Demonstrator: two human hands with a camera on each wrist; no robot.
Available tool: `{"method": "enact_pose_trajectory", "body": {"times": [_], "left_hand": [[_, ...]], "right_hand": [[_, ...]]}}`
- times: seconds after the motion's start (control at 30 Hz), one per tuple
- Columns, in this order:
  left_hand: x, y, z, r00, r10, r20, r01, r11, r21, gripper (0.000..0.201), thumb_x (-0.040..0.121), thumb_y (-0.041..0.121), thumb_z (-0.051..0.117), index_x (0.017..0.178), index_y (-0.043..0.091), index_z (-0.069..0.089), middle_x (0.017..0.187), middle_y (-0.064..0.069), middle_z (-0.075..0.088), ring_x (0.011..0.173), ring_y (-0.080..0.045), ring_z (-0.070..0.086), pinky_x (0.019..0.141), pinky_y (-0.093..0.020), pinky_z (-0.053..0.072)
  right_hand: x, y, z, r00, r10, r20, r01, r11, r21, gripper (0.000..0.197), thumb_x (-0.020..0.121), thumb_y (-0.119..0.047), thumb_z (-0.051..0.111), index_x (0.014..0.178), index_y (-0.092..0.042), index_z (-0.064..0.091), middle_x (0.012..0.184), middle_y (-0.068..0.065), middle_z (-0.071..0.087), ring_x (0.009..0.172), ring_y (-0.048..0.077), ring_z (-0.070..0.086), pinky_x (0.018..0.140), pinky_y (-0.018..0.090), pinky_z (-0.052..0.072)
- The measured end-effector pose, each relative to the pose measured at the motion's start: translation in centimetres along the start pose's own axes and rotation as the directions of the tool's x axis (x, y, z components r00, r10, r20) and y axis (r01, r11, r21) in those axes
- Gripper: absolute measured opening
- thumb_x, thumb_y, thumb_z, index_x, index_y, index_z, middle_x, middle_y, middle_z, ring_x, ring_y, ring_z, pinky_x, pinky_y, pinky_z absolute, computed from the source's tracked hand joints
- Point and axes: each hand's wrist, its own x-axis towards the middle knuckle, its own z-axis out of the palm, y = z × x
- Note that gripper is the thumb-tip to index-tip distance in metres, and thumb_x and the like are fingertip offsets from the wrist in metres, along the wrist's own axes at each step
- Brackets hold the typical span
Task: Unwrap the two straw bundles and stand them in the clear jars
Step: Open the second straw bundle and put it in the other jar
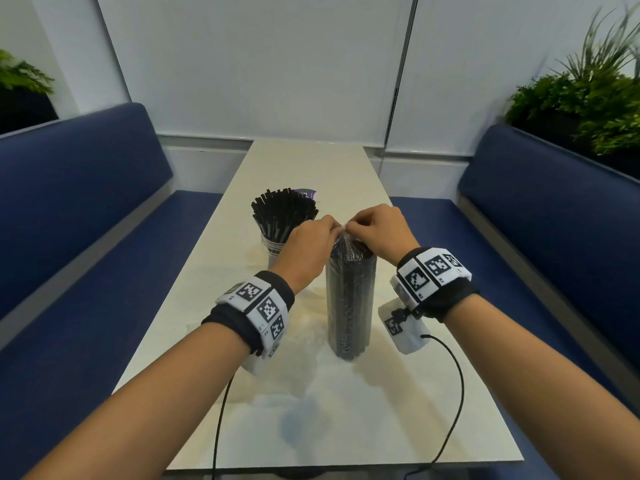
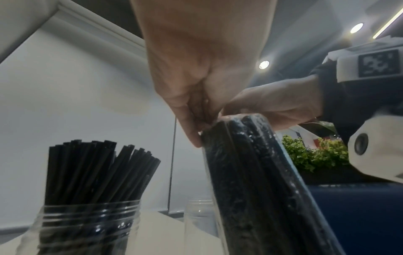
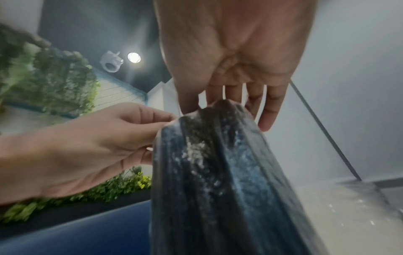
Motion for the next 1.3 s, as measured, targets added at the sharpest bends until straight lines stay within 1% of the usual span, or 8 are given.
{"method": "enact_pose_trajectory", "body": {"times": [0.1, 0.23, 0.47, 0.63, 1.03, 1.13, 1.23, 1.3], "left_hand": [[-0.3, -0.6, -0.1, 1.000, 0.001, -0.010, -0.002, 0.993, -0.114, 0.027, 0.097, 0.024, 0.046, 0.107, 0.003, 0.060, 0.100, -0.015, 0.069, 0.093, -0.028, 0.064, 0.082, -0.037, 0.052], [-0.7, -1.0, -0.7, 0.998, -0.050, -0.036, 0.038, 0.961, -0.275, 0.022, 0.091, 0.021, 0.057, 0.105, 0.006, 0.066, 0.098, -0.010, 0.072, 0.088, -0.017, 0.065, 0.078, -0.019, 0.051], [0.4, -0.5, -2.0, 1.000, 0.019, 0.022, -0.020, 1.000, 0.004, 0.018, 0.080, 0.023, 0.064, 0.089, 0.007, 0.064, 0.082, -0.013, 0.070, 0.079, -0.030, 0.065, 0.075, -0.039, 0.054], [-0.4, -1.1, -1.0, 0.996, -0.081, -0.044, 0.063, 0.947, -0.316, 0.005, 0.079, 0.012, 0.065, 0.080, 0.010, 0.060, 0.071, -0.002, 0.062, 0.071, -0.020, 0.061, 0.072, -0.031, 0.052], [0.5, -1.7, -1.3, 1.000, 0.011, -0.022, -0.020, 0.890, -0.456, 0.015, 0.088, 0.021, 0.061, 0.099, 0.010, 0.064, 0.102, 0.001, 0.049, 0.087, -0.007, 0.055, 0.076, -0.023, 0.051], [0.3, -0.8, -1.4, 0.996, -0.091, -0.006, 0.068, 0.788, -0.612, 0.005, 0.093, 0.014, 0.053, 0.092, 0.014, 0.058, 0.089, -0.002, 0.059, 0.069, -0.008, 0.062, 0.059, -0.021, 0.053], [1.0, -0.2, -1.9, 0.988, -0.153, 0.030, 0.138, 0.764, -0.631, 0.006, 0.094, 0.011, 0.050, 0.089, 0.014, 0.052, 0.081, -0.008, 0.066, 0.064, -0.019, 0.067, 0.068, -0.034, 0.057], [1.7, 0.2, -2.7, 0.996, -0.074, 0.052, 0.090, 0.754, -0.650, 0.006, 0.092, 0.007, 0.053, 0.094, 0.011, 0.056, 0.084, -0.005, 0.067, 0.067, -0.006, 0.067, 0.073, -0.026, 0.055]], "right_hand": [[0.1, 0.0, 0.6, 0.996, 0.093, -0.020, -0.090, 0.991, 0.098, 0.020, 0.079, -0.018, 0.060, 0.082, -0.002, 0.072, 0.083, 0.015, 0.072, 0.077, 0.022, 0.061, 0.080, 0.040, 0.054], [0.1, -0.1, 1.1, 0.992, 0.128, 0.005, -0.128, 0.988, 0.092, 0.017, 0.079, -0.021, 0.060, 0.080, -0.006, 0.068, 0.076, 0.006, 0.064, 0.081, 0.024, 0.061, 0.082, 0.043, 0.052], [0.9, -1.2, 0.7, 0.994, 0.051, 0.092, -0.054, 0.998, 0.030, 0.014, 0.079, -0.015, 0.061, 0.082, -0.004, 0.070, 0.084, 0.014, 0.068, 0.078, 0.018, 0.057, 0.077, 0.038, 0.051], [1.4, -0.7, 0.8, 0.992, 0.083, 0.093, -0.089, 0.994, 0.061, 0.019, 0.083, -0.017, 0.060, 0.092, -0.005, 0.072, 0.097, 0.018, 0.071, 0.091, 0.027, 0.064, 0.086, 0.042, 0.054], [0.5, 0.8, 0.8, 0.991, 0.043, 0.124, -0.074, 0.963, 0.258, 0.023, 0.090, -0.013, 0.053, 0.101, 0.005, 0.062, 0.085, 0.013, 0.063, 0.085, 0.025, 0.054, 0.081, 0.035, 0.042], [0.1, 1.0, 1.1, 0.989, 0.045, 0.144, -0.088, 0.946, 0.313, 0.023, 0.092, -0.014, 0.049, 0.105, 0.002, 0.059, 0.101, 0.023, 0.062, 0.091, 0.031, 0.055, 0.089, 0.040, 0.043], [-0.6, 0.6, 1.1, 0.981, 0.014, 0.194, -0.096, 0.903, 0.419, 0.029, 0.095, -0.024, 0.044, 0.114, -0.007, 0.057, 0.113, 0.013, 0.061, 0.106, 0.023, 0.056, 0.098, 0.036, 0.042], [-1.1, 0.6, 1.0, 0.967, -0.021, 0.252, -0.103, 0.879, 0.466, 0.034, 0.094, -0.030, 0.045, 0.120, -0.011, 0.055, 0.121, 0.008, 0.060, 0.113, 0.018, 0.055, 0.100, 0.031, 0.042]]}}
